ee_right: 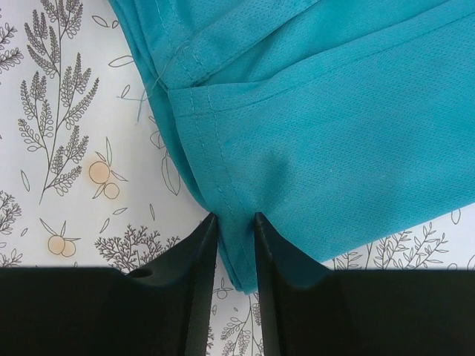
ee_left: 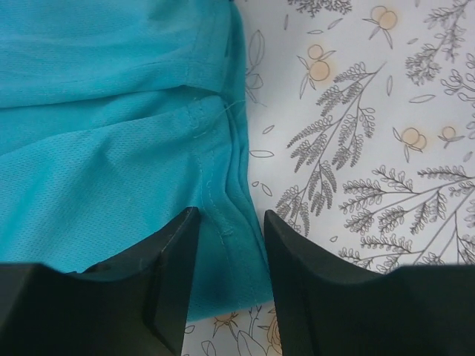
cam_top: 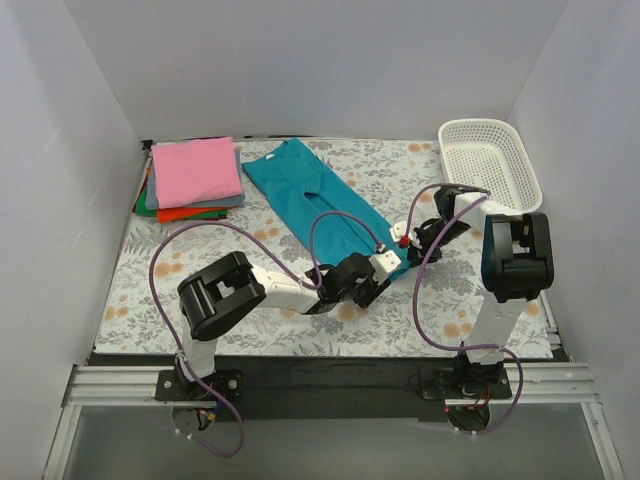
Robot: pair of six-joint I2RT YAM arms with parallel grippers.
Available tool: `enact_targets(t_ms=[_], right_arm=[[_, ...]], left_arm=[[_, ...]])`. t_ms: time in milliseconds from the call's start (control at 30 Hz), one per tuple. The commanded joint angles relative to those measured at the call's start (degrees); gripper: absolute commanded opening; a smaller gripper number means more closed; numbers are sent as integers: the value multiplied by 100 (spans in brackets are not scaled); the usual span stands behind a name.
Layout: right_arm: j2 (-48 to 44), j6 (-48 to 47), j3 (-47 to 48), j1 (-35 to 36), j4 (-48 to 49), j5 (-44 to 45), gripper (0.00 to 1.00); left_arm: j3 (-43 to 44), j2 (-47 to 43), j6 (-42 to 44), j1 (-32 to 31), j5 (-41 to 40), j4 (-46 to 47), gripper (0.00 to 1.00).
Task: Fold and stack the t-shirts
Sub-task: Fold the tshirt
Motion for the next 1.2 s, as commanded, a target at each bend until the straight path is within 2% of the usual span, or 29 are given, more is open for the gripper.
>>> enact_targets(t_ms=[0, 267, 400, 533, 700, 1000, 1167], right_arm=[[-7, 65, -197, 4, 21, 99, 31], [-587, 74, -943, 21, 118, 38, 24], [-1253, 267, -1541, 144, 276, 134, 15], [-2010, 390, -2262, 258, 478, 64, 10], [-2853, 890, -2824, 355, 549, -76, 4], [-4006, 1839, -3238, 891, 583, -226, 1], [-4182, 2394, -3098, 927, 663, -243, 1]], left_arm=[[-13, 99, 166, -91, -897, -331, 38], [-566, -147, 192, -371, -1118, -559, 35], [-882, -358, 184, -591, -1101, -647, 33], [-1252, -718, 78, -802, -1013, -700, 29], [-1717, -1472, 51, -891, -444, -849, 20], [-1999, -2520, 184, -899, 972, -1376, 15], [-2043, -2967, 210, -899, 1140, -1588, 14]])
